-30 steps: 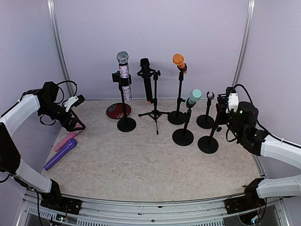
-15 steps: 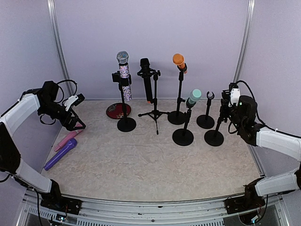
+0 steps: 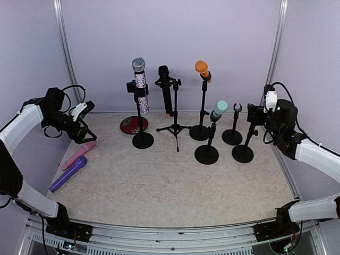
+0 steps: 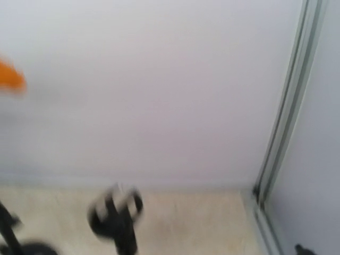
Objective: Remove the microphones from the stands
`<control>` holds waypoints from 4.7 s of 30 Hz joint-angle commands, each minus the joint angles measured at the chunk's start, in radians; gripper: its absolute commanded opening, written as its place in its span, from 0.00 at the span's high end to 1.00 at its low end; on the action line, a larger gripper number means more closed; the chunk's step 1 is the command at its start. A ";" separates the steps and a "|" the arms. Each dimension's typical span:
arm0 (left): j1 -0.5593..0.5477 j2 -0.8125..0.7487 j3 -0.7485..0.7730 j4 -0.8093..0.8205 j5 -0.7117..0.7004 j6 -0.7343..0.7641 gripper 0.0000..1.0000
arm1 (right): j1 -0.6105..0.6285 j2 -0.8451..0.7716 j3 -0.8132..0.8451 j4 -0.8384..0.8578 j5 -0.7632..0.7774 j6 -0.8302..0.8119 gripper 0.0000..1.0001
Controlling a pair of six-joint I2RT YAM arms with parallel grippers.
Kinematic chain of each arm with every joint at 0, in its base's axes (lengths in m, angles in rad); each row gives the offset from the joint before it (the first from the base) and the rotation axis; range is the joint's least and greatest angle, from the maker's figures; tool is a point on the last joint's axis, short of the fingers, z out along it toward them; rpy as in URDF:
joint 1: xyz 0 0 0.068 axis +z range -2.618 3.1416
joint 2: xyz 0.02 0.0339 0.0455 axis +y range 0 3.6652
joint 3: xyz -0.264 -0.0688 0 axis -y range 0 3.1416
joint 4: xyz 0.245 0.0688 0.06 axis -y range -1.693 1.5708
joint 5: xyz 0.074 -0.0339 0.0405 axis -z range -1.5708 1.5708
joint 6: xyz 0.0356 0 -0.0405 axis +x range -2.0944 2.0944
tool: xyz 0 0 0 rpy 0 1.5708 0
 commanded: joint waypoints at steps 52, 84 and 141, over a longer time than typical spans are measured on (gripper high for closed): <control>-0.026 -0.185 -0.001 -0.047 -0.018 -0.004 0.01 | 0.461 0.275 0.196 0.139 0.180 -0.363 0.57; -0.096 -0.130 -0.151 0.168 0.311 -0.279 0.13 | 0.835 0.776 0.814 0.324 -0.180 -0.356 1.00; -0.195 0.105 0.040 0.247 0.161 -0.276 1.00 | 0.867 0.779 0.703 0.284 -0.399 -0.278 0.36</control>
